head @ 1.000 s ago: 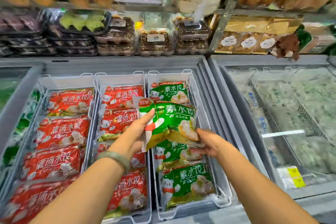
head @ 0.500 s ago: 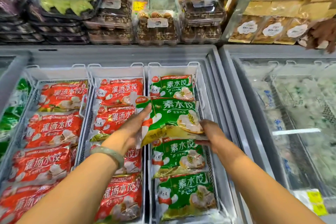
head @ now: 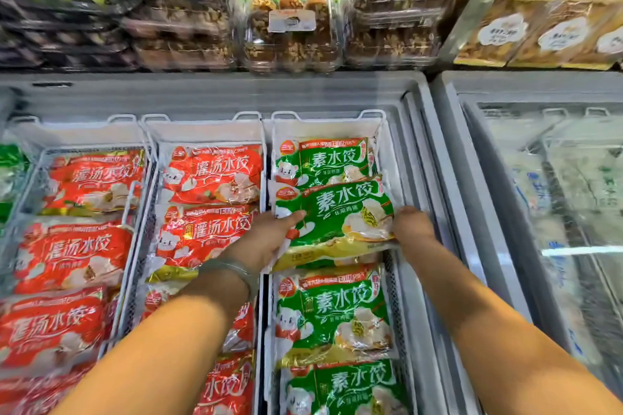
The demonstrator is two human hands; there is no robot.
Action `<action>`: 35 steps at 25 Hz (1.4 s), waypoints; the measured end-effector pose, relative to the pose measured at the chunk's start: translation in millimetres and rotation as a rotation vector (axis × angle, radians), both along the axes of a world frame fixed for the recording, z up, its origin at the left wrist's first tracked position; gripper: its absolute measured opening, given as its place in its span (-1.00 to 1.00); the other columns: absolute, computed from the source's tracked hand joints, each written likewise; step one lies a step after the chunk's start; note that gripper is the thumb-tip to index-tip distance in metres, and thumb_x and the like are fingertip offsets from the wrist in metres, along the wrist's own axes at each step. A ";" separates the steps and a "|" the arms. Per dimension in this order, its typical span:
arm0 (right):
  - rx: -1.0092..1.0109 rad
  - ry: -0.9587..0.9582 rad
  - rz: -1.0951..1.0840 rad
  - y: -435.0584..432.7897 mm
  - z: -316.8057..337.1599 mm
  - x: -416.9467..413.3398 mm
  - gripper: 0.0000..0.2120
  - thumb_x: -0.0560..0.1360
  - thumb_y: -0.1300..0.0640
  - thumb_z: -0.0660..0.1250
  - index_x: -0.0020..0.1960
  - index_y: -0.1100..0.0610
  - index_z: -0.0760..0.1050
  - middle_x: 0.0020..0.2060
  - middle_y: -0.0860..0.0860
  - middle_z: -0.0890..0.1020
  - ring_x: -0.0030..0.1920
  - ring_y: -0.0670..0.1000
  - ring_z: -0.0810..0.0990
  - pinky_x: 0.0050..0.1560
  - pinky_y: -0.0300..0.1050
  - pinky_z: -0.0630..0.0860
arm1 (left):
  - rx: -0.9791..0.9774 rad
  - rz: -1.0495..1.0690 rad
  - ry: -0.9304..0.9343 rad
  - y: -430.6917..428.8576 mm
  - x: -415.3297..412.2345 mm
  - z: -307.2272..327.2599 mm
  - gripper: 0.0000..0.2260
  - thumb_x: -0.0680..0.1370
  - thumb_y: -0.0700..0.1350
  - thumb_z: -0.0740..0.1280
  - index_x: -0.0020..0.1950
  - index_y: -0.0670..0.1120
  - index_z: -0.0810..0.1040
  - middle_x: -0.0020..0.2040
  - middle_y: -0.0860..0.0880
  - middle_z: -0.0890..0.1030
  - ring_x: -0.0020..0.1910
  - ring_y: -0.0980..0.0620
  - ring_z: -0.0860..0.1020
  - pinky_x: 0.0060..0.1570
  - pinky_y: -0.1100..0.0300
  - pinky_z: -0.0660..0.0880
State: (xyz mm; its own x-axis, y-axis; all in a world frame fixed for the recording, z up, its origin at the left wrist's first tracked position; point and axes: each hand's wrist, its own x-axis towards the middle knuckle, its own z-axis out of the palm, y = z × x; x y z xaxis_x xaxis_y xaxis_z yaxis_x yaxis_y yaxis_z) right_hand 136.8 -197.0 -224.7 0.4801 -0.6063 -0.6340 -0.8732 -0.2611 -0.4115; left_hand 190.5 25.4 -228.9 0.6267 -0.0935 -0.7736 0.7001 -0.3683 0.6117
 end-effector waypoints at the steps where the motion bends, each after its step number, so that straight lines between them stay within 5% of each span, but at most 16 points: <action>1: -0.041 0.054 0.057 0.0 -2.6 8.7 -0.65 0.60 0.29 0.04 0.32 0.29 0.42 0.32 0.18 0.47 0.33 0.13 0.45 0.14 -0.12 0.48 | -0.008 0.022 0.017 -7.6 7.8 -6.6 -0.38 0.46 0.13 0.40 0.37 -0.23 0.38 0.32 -0.16 0.49 0.20 -0.14 0.49 0.03 0.15 0.41; 5: -0.096 -0.001 0.039 -16.6 -31.5 44.4 -0.70 0.56 0.25 0.15 0.25 0.29 0.47 0.21 0.20 0.55 0.24 0.19 0.52 0.02 -0.08 0.43 | -0.047 0.078 -0.031 -30.2 44.4 -22.3 -0.42 0.54 0.03 0.33 0.46 -0.22 0.27 0.42 -0.14 0.39 0.37 -0.14 0.39 0.19 0.14 0.35; 8: -0.164 -0.097 0.091 -21.1 -44.9 68.0 -0.73 0.54 0.21 0.20 0.21 0.26 0.47 0.11 0.20 0.59 0.17 0.20 0.56 0.06 -0.06 0.47 | -0.115 0.048 -0.090 -34.7 73.3 -21.4 -0.41 0.55 0.04 0.31 0.50 -0.14 0.21 0.38 0.06 0.36 0.40 -0.06 0.35 0.26 0.16 0.30; 11: 0.212 -0.384 -0.156 -18.8 -44.4 76.4 -0.74 0.35 0.12 0.25 0.04 0.06 0.41 -0.16 0.03 0.58 -0.08 0.05 0.63 0.08 -0.05 0.53 | -0.128 0.044 -0.111 -23.2 97.4 -30.9 -0.34 0.54 0.08 0.31 0.55 -0.01 0.08 0.52 0.06 0.17 0.43 -0.02 0.29 0.40 0.04 0.25; 14: 0.343 -0.414 -0.300 -18.3 -61.5 63.3 -0.94 0.45 0.19 0.19 -0.19 0.09 0.33 -0.34 0.05 0.47 -0.51 -0.15 0.52 -0.35 -0.34 0.47 | -0.097 0.106 -0.153 -7.0 101.1 -43.9 -0.46 0.53 0.03 0.29 0.48 -0.05 0.25 0.46 0.03 0.31 0.39 -0.04 0.35 0.41 -0.05 0.28; 16: 0.398 -0.364 -0.343 -15.6 -69.7 45.1 -0.89 0.55 0.32 0.13 -0.09 0.16 0.37 -0.22 0.09 0.47 -0.40 -0.11 0.51 -0.43 -0.35 0.44 | -0.052 0.100 -0.123 -3.3 86.1 -41.4 -0.60 0.60 -0.03 0.20 0.43 -0.07 0.33 0.30 0.04 0.40 0.32 -0.02 0.38 0.40 -0.03 0.30; 18: 0.437 -0.351 -0.359 -12.1 -72.0 22.0 -0.94 0.52 0.32 0.18 -0.07 0.19 0.36 -0.19 0.08 0.48 -0.36 -0.10 0.50 -0.42 -0.33 0.42 | -0.016 0.082 -0.049 0.2 64.2 -39.4 -0.73 0.62 -0.09 0.15 0.28 -0.12 0.46 0.20 -0.04 0.48 0.17 -0.03 0.46 0.29 0.02 0.40; 21: 0.473 -0.325 -0.410 -7.5 -65.8 -18.3 -0.90 0.55 0.29 0.15 -0.11 0.18 0.41 -0.27 0.05 0.50 -0.46 -0.09 0.53 -0.46 -0.28 0.43 | -0.031 0.084 0.090 8.5 23.2 -31.1 -0.84 0.61 -0.17 0.16 -0.10 -0.11 0.50 -0.11 -0.04 0.50 -0.18 0.06 0.45 -0.17 0.22 0.39; 27: 0.563 -0.193 -0.317 18.1 -6.5 -120.0 -0.84 0.60 0.26 0.17 -0.14 0.17 0.44 -0.45 0.02 0.56 -0.52 -0.06 0.48 -0.42 -0.26 0.36 | -0.123 0.057 0.170 21.5 -59.0 5.6 -0.81 0.63 -0.15 0.16 0.21 -0.14 0.44 -0.01 -0.09 0.57 -0.14 0.03 0.52 -0.24 0.23 0.39; 32: 0.554 -0.286 -0.370 53.2 55.4 -213.0 -0.91 0.58 0.27 0.15 0.01 0.20 0.43 -0.30 0.09 0.50 -0.46 -0.04 0.42 -0.42 -0.30 0.27 | -0.189 -0.117 0.177 22.9 -119.7 57.4 -0.90 0.65 -0.17 0.13 0.04 -0.12 0.42 -0.20 -0.03 0.51 -0.38 0.10 0.46 -0.52 0.34 0.35; 35: 0.463 -0.322 -0.416 66.7 79.1 -279.3 -0.92 0.58 0.21 0.19 0.01 0.13 0.45 -0.25 0.05 0.58 -0.36 -0.02 0.50 -0.35 -0.24 0.38 | -0.186 -0.263 0.121 16.5 -161.3 75.8 -0.89 0.65 -0.16 0.11 0.09 -0.11 0.41 -0.22 0.00 0.51 -0.36 0.12 0.43 -0.45 0.33 0.34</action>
State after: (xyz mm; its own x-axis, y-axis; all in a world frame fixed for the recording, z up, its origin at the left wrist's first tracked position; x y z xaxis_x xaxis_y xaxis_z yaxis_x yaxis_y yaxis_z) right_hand -142.5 -130.3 -145.6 0.4742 -0.4818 -0.7369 -0.6789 0.3328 -0.6545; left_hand 29.1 41.9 -153.1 0.4673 -0.3858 -0.7955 0.6676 -0.4358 0.6036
